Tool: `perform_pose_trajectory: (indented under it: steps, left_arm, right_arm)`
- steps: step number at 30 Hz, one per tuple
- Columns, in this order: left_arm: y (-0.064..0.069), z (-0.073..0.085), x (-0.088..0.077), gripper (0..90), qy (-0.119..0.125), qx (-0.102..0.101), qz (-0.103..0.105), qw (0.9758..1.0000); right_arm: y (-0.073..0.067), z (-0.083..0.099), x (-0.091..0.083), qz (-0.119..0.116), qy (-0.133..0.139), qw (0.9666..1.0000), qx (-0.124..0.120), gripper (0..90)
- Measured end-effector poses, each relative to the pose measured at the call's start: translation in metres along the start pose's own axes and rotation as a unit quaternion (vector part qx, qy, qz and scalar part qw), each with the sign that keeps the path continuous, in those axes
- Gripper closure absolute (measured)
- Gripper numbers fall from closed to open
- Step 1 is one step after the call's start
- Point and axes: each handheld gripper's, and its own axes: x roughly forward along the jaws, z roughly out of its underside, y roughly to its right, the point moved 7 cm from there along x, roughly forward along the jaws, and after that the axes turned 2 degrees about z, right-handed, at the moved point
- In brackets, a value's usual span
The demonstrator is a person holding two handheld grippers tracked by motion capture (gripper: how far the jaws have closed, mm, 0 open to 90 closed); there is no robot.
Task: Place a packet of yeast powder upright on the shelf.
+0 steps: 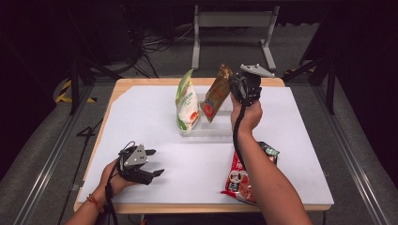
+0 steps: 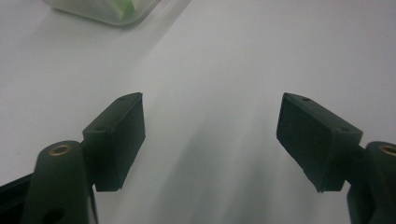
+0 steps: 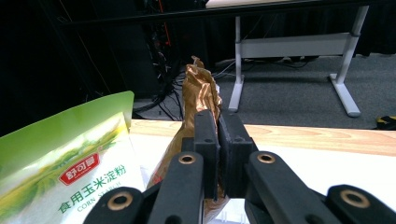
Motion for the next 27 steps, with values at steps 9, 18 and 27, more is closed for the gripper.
perform_pose_trajectory:
  steps: [9, 18, 27]
  left_arm:
    - [0.001, -0.001, 0.0, 24.7, -0.001, 0.0, 0.002, 1.0]
    - [0.001, 0.0, 0.001, 25.2, -0.003, 0.001, 0.0, 1.0]
    - [0.001, 0.0, 0.002, 25.5, -0.004, 0.0, -0.001, 1.0]
  right_arm:
    - [0.005, 0.004, 0.0, 0.024, -0.021, 0.9995, -0.006, 87.2]
    - [0.005, 0.014, 0.005, 0.046, -0.035, 0.9981, -0.022, 86.9]
    - [0.004, 0.016, -0.009, 0.041, -0.024, 0.9988, -0.016, 86.9]
